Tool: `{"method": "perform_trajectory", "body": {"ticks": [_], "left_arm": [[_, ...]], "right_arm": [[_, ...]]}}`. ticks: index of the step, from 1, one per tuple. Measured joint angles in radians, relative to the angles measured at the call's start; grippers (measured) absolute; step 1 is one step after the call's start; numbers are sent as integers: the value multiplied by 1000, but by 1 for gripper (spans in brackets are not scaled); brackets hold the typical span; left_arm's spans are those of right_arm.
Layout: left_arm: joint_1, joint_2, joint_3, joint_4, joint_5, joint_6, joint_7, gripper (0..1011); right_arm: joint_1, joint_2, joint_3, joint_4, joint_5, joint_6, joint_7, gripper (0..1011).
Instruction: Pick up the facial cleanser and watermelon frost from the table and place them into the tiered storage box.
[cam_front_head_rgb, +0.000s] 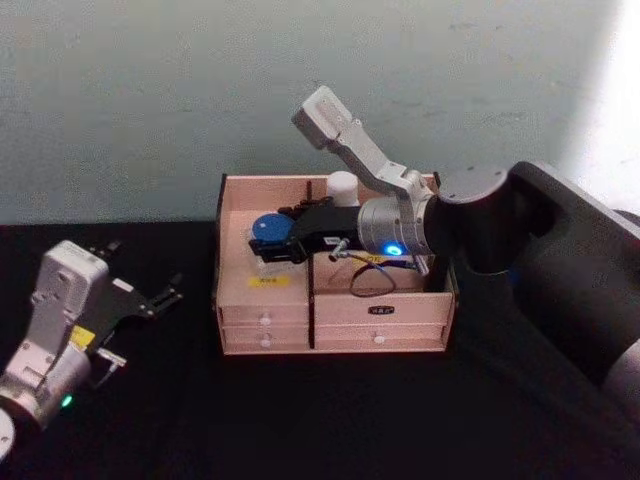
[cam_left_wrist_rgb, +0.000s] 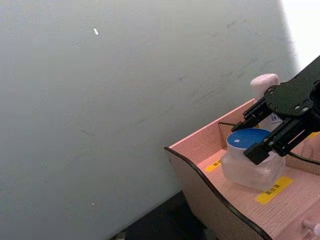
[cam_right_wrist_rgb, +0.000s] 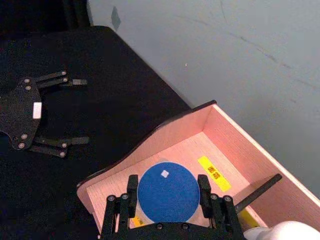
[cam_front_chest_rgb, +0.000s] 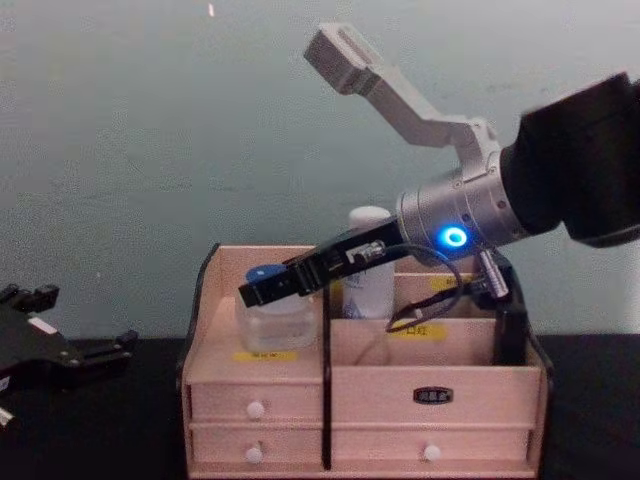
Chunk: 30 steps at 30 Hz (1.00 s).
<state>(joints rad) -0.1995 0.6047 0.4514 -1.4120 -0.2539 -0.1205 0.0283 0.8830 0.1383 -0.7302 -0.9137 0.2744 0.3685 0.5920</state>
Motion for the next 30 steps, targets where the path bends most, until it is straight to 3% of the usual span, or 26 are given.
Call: {"method": "perform_trajectory", "body": {"ticks": [17, 25, 30], "left_arm": [[0, 0, 0, 0, 0, 0, 0, 1002], [0, 0, 0, 0, 0, 0, 0, 1001], [0, 0, 0, 0, 0, 0, 0, 1001]], "right_arm": [[-4, -5, 6, 5, -18, -6, 1, 723], [-4, -4, 5, 5, -16, -4, 2, 944], [-4, -4, 5, 5, -15, -3, 2, 1002]]}}
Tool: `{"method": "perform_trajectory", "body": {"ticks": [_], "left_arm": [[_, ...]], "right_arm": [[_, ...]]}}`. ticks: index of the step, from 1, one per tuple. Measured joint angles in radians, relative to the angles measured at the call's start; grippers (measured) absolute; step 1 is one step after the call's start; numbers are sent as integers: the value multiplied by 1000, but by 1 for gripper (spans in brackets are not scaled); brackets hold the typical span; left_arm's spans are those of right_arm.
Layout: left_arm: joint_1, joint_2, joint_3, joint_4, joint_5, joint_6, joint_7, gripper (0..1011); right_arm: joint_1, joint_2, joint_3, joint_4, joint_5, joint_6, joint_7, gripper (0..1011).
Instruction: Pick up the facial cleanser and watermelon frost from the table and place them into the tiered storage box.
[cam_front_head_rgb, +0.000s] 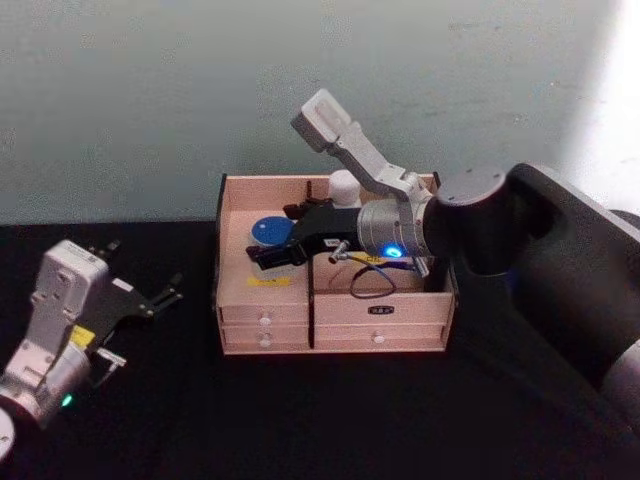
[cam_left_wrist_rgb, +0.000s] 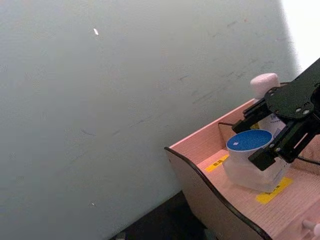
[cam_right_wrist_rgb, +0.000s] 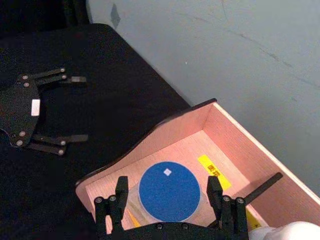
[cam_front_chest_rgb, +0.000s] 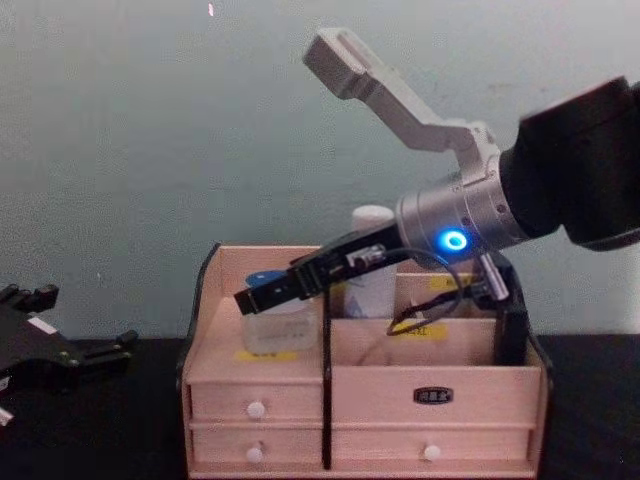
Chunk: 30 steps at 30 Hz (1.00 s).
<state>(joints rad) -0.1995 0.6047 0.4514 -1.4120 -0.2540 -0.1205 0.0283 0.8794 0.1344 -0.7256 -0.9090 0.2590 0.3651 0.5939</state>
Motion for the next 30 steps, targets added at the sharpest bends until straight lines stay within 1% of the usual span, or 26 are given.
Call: {"method": "perform_trajectory", "body": {"ticks": [10, 13, 17, 24, 26, 27, 28, 29, 30], "left_arm": [[0, 0, 0, 0, 0, 0, 0, 1001], [0, 0, 0, 0, 0, 0, 0, 1002], [0, 0, 0, 0, 0, 0, 0, 1001], [0, 0, 0, 0, 0, 0, 0, 1001], [0, 0, 0, 0, 0, 0, 0, 1001], [0, 0, 0, 0, 0, 0, 0, 1001], [0, 0, 0, 0, 0, 0, 0, 1001], [0, 0, 0, 0, 0, 0, 0, 1001], [0, 0, 0, 0, 0, 0, 0, 1001]], "right_arm": [[0, 0, 0, 0, 1, 1, 0, 1002], [-6, 4, 12, -21, 3, 7, 6, 1002], [-19, 15, 30, -66, 10, 18, 6, 1002], [-51, 46, 57, -177, 29, 43, -2, 1002], [-66, 62, 68, -221, 40, 51, -7, 1002], [-77, 76, 78, -255, 48, 56, -11, 1002], [-77, 76, 78, -255, 48, 56, -11, 1002], [-91, 92, 88, -291, 58, 61, -16, 1002], [-98, 101, 94, -309, 64, 64, -18, 1002]]}}
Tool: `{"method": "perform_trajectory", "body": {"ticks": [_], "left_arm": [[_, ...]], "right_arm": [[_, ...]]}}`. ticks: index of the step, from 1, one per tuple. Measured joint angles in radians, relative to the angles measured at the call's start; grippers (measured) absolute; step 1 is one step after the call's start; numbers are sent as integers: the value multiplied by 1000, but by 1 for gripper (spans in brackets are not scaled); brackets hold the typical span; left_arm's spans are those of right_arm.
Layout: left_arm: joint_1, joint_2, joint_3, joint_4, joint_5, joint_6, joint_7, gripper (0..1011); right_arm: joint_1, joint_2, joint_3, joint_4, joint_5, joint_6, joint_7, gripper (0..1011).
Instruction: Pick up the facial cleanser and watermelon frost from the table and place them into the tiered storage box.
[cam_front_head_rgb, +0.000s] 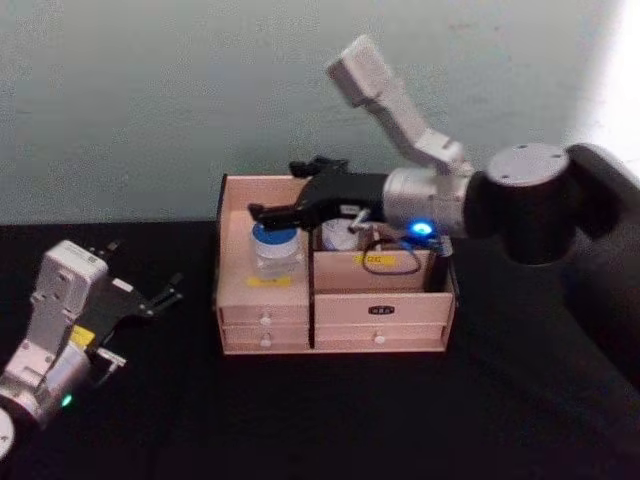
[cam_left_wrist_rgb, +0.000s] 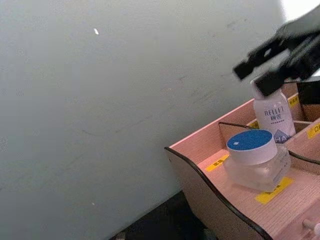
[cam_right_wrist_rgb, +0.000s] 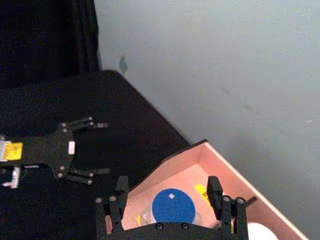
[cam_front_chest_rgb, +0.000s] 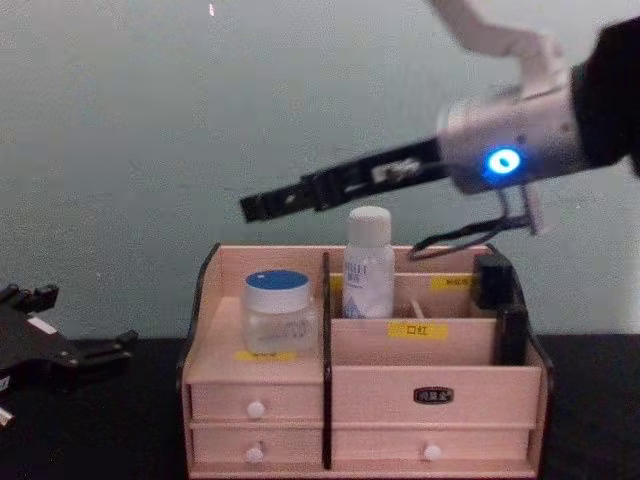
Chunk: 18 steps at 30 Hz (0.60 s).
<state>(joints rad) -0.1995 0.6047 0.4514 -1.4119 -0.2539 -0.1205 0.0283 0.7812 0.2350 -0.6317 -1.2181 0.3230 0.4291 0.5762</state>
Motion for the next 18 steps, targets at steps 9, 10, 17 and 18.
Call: {"method": "perform_trajectory", "body": {"ticks": [9, 10, 17, 18], "left_arm": [[0, 0, 0, 0, 0, 0, 0, 1002], [0, 0, 0, 0, 0, 0, 0, 1001], [0, 0, 0, 0, 0, 0, 0, 1002], [0, 0, 0, 0, 0, 0, 0, 1001]], "right_arm": [[-127, 131, 72, -234, 65, 13, -33, 1002], [-140, 141, 78, -249, 69, 11, -38, 1002], [-274, 230, 154, -367, 105, -39, -112, 1002], [-305, 246, 171, -384, 110, -53, -132, 1002]]}}
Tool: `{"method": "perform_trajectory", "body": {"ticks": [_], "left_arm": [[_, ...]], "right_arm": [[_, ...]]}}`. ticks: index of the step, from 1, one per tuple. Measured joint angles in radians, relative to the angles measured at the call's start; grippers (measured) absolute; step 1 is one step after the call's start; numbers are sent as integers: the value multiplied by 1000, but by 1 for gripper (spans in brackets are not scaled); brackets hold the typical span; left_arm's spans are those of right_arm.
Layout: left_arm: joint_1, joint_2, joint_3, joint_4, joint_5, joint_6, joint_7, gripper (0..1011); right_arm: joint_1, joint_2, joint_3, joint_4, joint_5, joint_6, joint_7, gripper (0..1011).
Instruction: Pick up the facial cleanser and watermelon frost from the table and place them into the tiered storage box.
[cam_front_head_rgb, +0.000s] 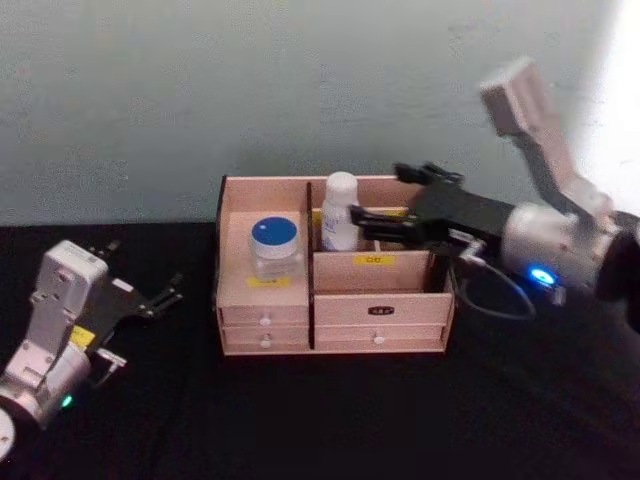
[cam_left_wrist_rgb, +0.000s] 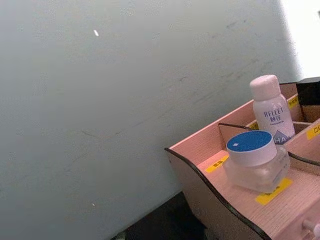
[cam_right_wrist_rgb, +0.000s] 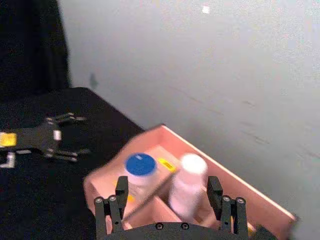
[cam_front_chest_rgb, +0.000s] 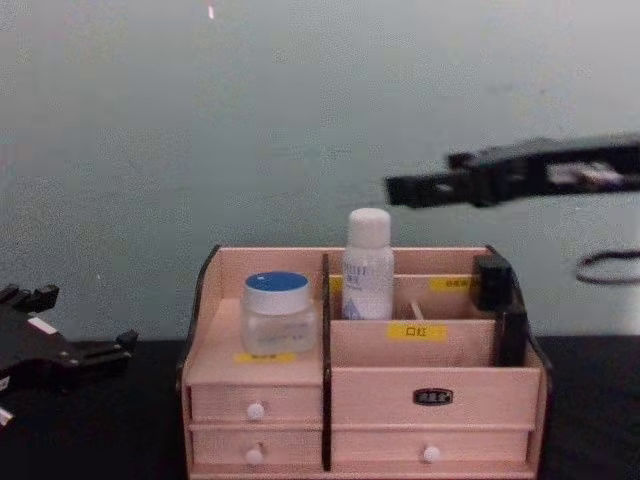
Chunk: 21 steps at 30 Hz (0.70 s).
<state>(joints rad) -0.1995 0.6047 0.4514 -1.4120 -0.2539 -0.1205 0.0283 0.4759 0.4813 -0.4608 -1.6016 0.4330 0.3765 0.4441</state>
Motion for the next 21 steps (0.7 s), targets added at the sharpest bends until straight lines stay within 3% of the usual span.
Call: {"method": "perform_trajectory", "body": {"ticks": [5, 9, 15, 21], "left_arm": [[0, 0, 0, 0, 0, 0, 0, 1001], [0, 0, 0, 0, 0, 0, 0, 1001], [0, 0, 0, 0, 0, 0, 0, 1001], [0, 0, 0, 0, 0, 0, 0, 1002]], "right_arm": [[-91, 32, 52, -28, 5, -49, -65, 1002], [-146, 35, 84, -34, -7, -79, -118, 1002], [-208, 14, 123, -19, -64, -128, -221, 1002], [-235, -11, 145, 10, -103, -152, -286, 1002]]}}
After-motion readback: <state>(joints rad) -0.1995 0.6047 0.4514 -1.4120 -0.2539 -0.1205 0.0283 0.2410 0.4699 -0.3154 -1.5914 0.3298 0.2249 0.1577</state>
